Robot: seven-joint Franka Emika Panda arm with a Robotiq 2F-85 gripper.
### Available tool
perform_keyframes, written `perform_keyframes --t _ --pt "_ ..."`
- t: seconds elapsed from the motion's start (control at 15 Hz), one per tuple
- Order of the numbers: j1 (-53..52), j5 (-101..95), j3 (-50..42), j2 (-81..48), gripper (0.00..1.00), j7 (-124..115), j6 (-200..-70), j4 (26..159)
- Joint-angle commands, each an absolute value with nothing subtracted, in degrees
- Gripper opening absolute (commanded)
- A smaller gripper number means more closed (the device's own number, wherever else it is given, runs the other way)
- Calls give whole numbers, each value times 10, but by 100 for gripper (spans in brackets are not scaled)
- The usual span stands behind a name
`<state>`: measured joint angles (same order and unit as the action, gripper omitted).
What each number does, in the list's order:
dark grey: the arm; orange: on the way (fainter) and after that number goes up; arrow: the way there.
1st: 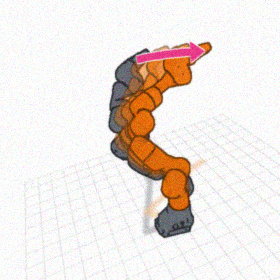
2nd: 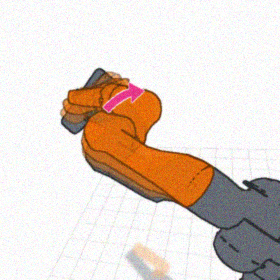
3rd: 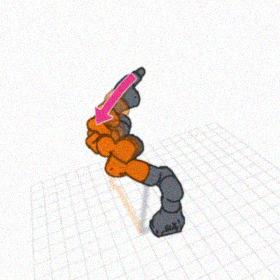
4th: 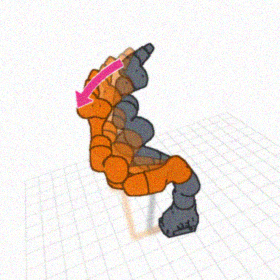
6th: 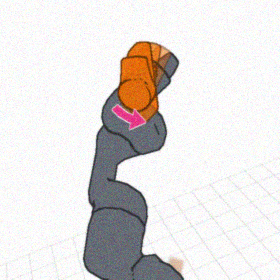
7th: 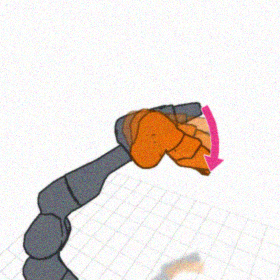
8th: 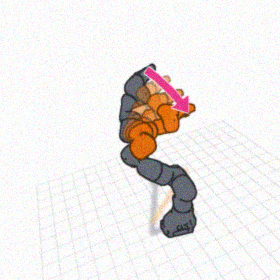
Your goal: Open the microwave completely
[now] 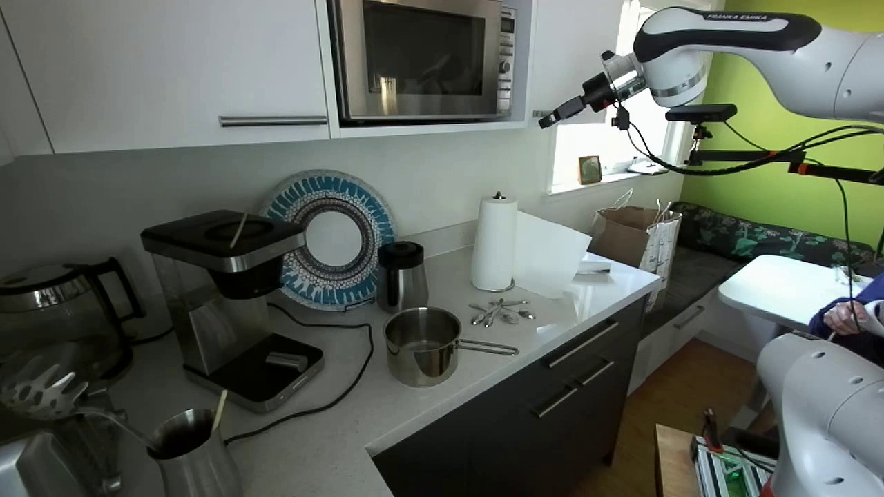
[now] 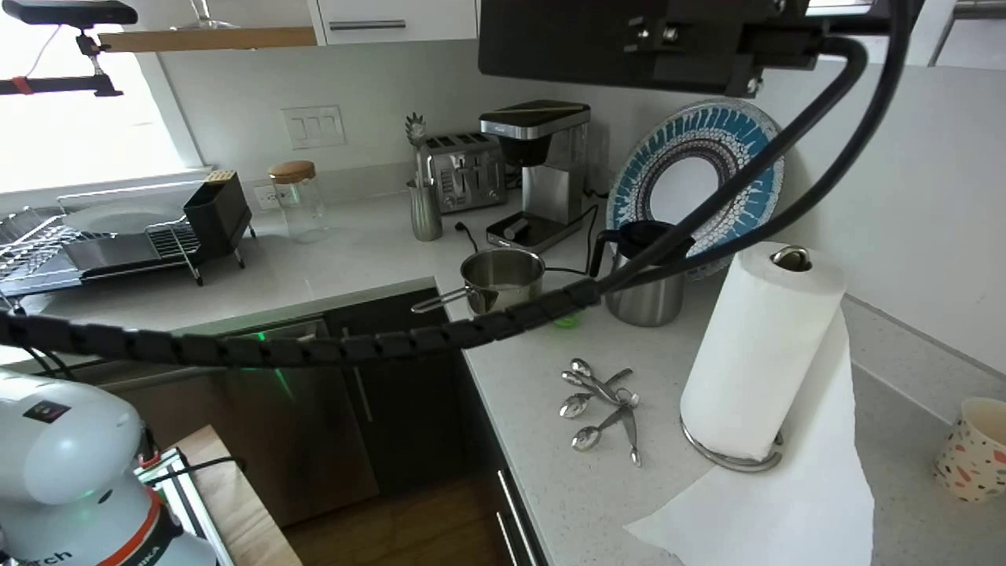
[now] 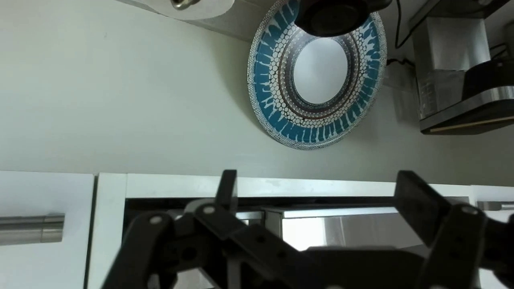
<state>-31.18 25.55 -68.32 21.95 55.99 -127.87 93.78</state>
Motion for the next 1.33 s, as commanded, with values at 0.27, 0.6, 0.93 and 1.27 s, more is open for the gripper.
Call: perform_keyframes --t 0.27,0.6,0.93,1.27 --pt "-485 253 -829 211 100 625 -1230 845" --pt "-623 222 -935 238 100 650 -1238 795" --pt "-740 188 -998 268 100 659 -1235 746" --pt "-824 159 -1028 296 100 680 -1228 696"
